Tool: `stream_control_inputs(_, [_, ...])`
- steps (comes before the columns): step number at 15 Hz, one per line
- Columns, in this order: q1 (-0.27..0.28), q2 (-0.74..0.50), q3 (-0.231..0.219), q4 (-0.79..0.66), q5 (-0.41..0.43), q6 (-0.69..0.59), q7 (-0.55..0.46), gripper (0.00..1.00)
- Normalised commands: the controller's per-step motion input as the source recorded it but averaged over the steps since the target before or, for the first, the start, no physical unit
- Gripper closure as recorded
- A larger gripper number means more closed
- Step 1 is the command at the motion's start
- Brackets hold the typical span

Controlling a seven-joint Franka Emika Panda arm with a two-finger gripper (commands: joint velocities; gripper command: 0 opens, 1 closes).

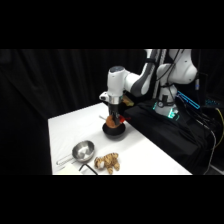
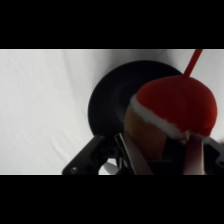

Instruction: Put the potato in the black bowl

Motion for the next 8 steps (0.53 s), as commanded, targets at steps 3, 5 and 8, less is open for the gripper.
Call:
stream_control_inputs(3, [0.044,0.27,-0.087,0.23,0.208,0.13,-0.26,0.51])
stream_control_inputs(5, [0.075,0.04,-0.080,0.16,0.196,-0.03,-0.25,0.34])
stream_control_inputs(8, [0.088,-0.18,-0.067,0.11,0.183,-0.22,-0.25,0.10])
